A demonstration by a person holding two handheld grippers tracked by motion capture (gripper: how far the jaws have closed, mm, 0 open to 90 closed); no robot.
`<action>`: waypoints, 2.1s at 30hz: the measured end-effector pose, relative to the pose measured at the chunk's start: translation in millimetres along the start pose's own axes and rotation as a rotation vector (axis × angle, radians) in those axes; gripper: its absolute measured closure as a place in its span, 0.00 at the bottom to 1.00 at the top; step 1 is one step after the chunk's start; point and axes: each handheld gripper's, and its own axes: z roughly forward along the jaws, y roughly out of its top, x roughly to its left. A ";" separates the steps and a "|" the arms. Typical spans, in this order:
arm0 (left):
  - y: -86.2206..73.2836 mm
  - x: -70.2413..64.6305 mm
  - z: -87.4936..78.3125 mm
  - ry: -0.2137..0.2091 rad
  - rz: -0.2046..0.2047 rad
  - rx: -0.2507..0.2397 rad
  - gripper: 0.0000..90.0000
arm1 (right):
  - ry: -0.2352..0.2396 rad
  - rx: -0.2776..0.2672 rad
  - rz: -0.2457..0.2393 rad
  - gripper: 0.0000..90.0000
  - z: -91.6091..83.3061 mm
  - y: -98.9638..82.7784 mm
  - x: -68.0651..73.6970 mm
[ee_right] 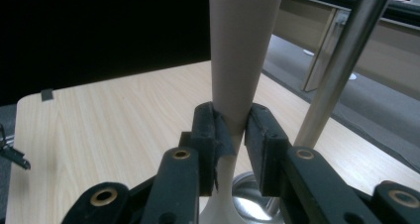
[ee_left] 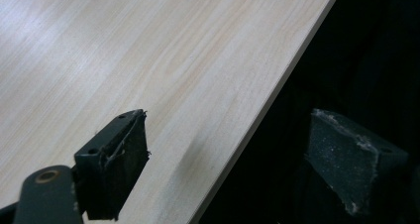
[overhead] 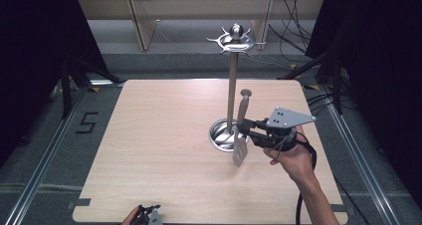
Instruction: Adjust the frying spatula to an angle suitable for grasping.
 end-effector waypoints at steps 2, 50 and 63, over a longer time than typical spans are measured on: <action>0.0 -0.2 0.2 -0.002 -0.001 -0.001 0.17 | -0.015 -0.018 0.010 0.84 -0.6 2.6 -1.9; -0.1 -0.7 0.4 -0.004 -0.005 -0.008 0.17 | -0.195 0.035 0.035 0.84 0.4 64.1 -38.1; 0.0 -0.6 1.5 -0.014 0.000 -0.004 0.17 | -0.219 0.097 0.047 0.84 7.8 69.4 -40.4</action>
